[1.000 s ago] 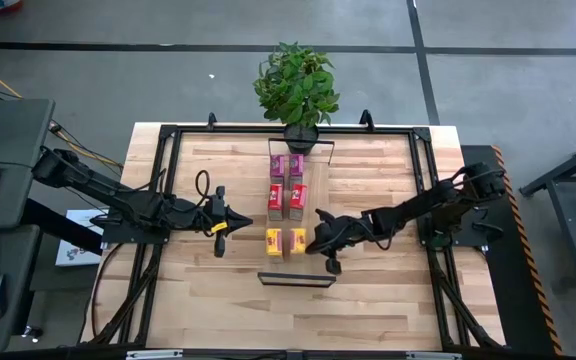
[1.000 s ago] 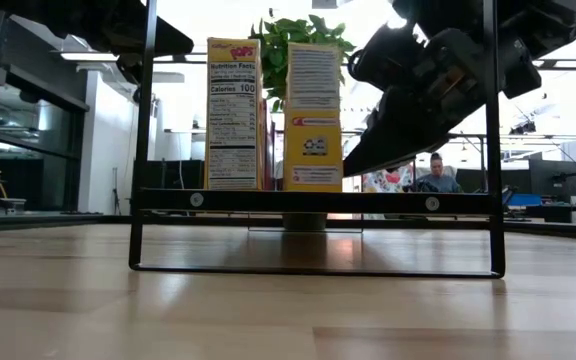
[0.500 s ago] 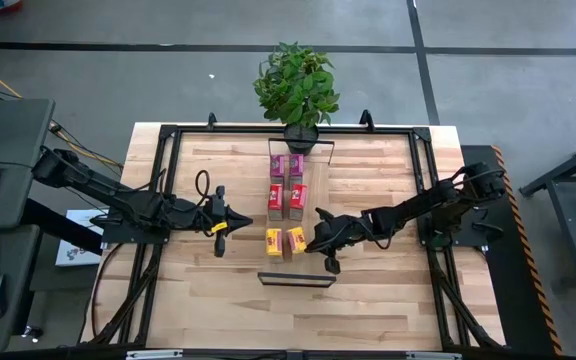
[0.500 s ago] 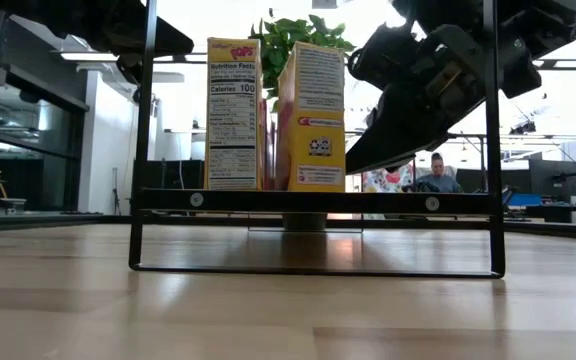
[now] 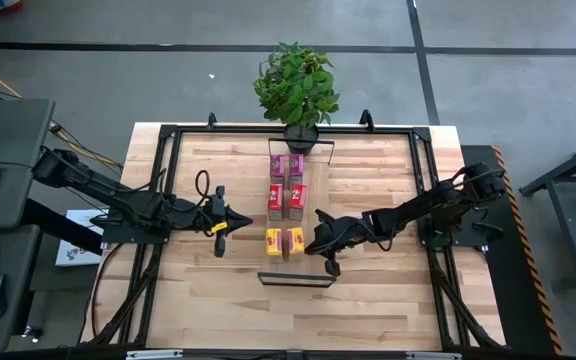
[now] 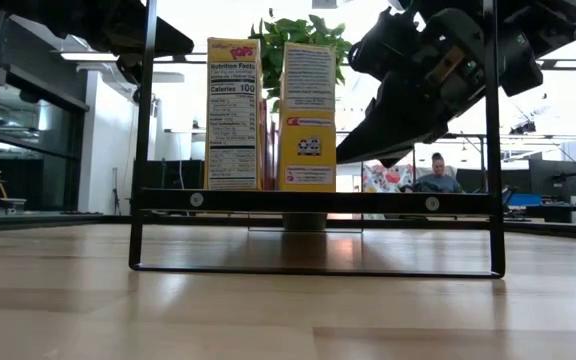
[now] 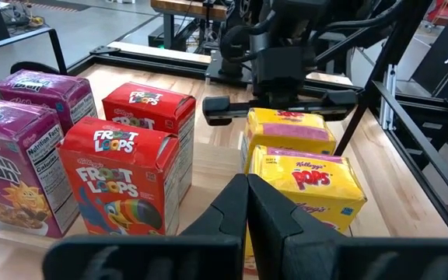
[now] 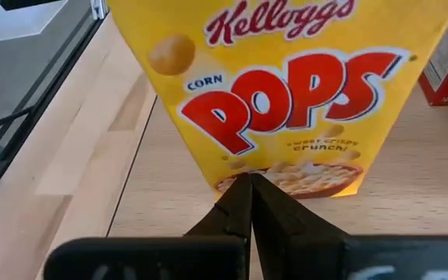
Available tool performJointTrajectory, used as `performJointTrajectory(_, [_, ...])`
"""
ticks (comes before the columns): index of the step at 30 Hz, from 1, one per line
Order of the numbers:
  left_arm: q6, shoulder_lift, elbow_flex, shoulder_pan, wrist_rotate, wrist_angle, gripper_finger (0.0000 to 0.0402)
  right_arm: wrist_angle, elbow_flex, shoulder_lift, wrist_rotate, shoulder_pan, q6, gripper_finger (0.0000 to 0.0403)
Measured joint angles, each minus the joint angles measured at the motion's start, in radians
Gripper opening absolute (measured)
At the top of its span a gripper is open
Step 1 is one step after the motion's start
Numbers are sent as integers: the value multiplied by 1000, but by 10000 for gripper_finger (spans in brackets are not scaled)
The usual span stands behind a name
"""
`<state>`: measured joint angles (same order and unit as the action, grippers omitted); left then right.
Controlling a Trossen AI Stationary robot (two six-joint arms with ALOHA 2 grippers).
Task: Stack cereal on shelf
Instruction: Put the yellow cereal box on the shelf aligned with the other yellow cereal box, then adjust the right red cereal box on the shelf
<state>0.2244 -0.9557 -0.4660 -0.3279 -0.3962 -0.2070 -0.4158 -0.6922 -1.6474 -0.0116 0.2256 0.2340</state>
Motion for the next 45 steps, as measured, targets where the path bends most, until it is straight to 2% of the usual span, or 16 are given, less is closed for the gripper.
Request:
performJointTrajectory(3, [0, 0, 0, 0, 0, 0, 0, 10, 0, 0, 18, 0, -11, 0])
performJointTrajectory(13, [0, 0, 0, 0, 0, 1, 0, 170, 0, 2, 244, -79, -33, 0])
performJointTrajectory(16, [0, 0, 0, 0, 0, 1, 0, 165, 0, 2, 290, -113, -48, 0])
performJointTrajectory(31, [-1, 0, 0, 0, 0, 1, 0, 91, 0, 2, 292, -213, -104, 0])
performJointTrajectory(45, [0, 0, 0, 0, 0, 1, 1, 32, 0, 2, 298, -228, -154, 0])
